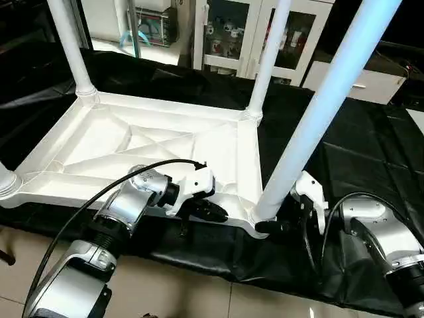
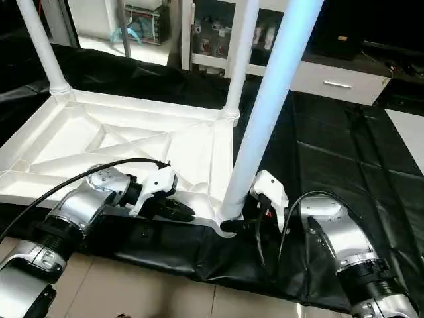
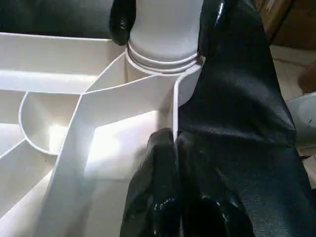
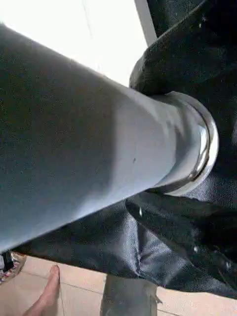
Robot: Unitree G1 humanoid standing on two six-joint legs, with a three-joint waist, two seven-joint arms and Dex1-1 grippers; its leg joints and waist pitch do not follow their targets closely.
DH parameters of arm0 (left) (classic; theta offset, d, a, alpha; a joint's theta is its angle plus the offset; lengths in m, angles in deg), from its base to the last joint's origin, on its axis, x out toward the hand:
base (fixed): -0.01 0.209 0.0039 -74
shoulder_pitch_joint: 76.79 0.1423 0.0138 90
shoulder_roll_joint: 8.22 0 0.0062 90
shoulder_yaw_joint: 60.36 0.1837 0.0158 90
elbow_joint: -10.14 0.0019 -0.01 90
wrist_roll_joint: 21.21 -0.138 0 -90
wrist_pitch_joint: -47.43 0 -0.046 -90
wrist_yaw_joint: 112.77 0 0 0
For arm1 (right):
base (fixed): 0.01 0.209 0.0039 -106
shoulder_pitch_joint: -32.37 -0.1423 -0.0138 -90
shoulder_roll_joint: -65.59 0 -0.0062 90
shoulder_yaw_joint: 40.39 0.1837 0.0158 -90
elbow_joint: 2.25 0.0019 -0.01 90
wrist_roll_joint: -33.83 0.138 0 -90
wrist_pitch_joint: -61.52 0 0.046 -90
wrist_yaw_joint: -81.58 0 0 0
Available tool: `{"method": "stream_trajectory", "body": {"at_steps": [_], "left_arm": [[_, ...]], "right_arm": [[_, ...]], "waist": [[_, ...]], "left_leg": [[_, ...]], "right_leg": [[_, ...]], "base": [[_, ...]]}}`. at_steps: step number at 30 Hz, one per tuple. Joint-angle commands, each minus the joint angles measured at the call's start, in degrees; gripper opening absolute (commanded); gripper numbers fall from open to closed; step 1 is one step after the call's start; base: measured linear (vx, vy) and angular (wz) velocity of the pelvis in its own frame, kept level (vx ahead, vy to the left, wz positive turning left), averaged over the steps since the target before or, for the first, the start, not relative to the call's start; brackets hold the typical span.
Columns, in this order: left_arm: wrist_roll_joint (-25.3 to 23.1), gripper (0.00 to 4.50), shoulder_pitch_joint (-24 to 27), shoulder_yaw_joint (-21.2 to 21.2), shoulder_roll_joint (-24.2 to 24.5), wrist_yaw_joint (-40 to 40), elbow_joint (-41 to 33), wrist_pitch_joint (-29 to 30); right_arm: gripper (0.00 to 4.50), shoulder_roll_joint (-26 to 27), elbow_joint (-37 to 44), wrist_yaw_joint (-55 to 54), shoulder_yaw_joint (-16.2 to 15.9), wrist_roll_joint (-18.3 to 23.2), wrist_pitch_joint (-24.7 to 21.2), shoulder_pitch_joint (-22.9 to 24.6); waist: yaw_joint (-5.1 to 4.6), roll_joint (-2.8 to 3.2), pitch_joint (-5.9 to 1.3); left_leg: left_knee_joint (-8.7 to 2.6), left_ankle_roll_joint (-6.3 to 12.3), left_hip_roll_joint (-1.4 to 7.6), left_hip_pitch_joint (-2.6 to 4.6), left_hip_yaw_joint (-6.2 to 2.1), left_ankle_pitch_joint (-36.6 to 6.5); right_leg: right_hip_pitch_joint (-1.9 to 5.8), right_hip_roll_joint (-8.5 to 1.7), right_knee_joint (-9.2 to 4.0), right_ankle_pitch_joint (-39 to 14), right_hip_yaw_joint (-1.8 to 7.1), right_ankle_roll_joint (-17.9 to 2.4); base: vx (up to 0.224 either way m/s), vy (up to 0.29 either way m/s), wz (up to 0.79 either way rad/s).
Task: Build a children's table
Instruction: Rotate leg to tighten
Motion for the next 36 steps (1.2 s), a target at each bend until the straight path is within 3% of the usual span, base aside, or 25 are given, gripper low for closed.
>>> {"method": "stream_trajectory", "body": {"at_steps": [1, 9, 36], "left_arm": [[-0.9, 0.0, 1.0, 2.7, -0.6, -1.2, -0.4, 0.5], [-0.9, 0.0, 1.1, 2.9, -0.5, -1.2, -0.5, 0.7], [-1.3, 0.0, 0.3, 3.0, -0.2, -0.8, 0.5, 0.1]], "right_arm": [[2.78, -0.4, -0.7, 0.8, -1.1, -1.0, 0.5, -0.7], [2.51, -0.3, -1.3, 1.1, -1.3, -1.4, 0.8, -0.7], [2.49, 0.5, -2.6, 0.4, -1.2, -2.0, 1.9, -1.2]], "waist": [[-0.07, -0.34, -3.64], [-0.09, -0.28, -3.67], [-0.08, -0.05, -3.71]], "left_leg": [[-3.89, 5.01, 0.81, 0.35, 0.64, -7.6], [-3.88, 4.85, 0.81, 0.39, 0.63, -7.9], [-3.88, 4.31, 0.78, 0.43, 0.55, -8.8]], "right_leg": [[3.93, -1.23, -2.48, -6.8, 1.61, -15.0], [3.94, -1.17, -2.46, -6.8, 1.59, -15.2], [4.04, -1.15, -2.39, -6.7, 1.57, -15.4]], "base": [[0.0, 0.0, 0.0], [0.0, 0.0, 0.0], [0.0, 0.0, 0.0]]}}
